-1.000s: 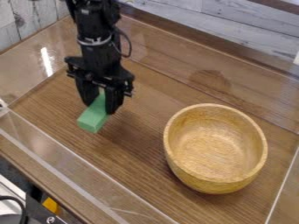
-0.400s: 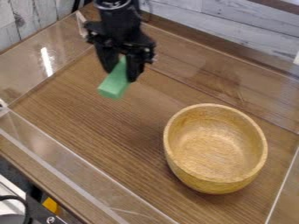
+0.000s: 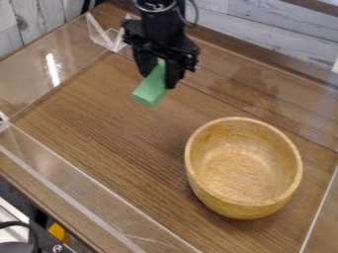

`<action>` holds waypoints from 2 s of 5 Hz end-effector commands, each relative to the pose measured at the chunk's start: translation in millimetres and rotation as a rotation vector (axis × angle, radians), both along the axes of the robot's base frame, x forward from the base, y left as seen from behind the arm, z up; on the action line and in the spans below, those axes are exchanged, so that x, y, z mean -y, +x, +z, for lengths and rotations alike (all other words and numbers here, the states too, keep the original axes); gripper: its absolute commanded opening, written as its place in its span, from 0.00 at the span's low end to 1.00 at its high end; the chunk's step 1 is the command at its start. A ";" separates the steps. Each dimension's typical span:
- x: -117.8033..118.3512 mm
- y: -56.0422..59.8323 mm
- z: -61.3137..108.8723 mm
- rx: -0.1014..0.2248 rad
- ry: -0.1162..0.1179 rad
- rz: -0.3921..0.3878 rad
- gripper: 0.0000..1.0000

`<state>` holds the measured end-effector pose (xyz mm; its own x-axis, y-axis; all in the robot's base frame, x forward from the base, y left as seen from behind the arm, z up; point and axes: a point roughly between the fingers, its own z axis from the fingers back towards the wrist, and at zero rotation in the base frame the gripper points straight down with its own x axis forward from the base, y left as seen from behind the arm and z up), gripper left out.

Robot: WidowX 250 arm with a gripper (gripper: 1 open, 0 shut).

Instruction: Put the green block in the brown bowl

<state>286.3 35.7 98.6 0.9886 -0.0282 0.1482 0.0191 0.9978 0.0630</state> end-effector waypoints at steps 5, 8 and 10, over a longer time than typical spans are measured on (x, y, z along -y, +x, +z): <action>-10.8 17.2 17.0 0.058 0.113 0.008 0.00; 49.2 -9.8 12.8 0.035 0.080 -0.029 0.00; 104.3 -23.8 12.6 0.038 0.056 -0.080 0.00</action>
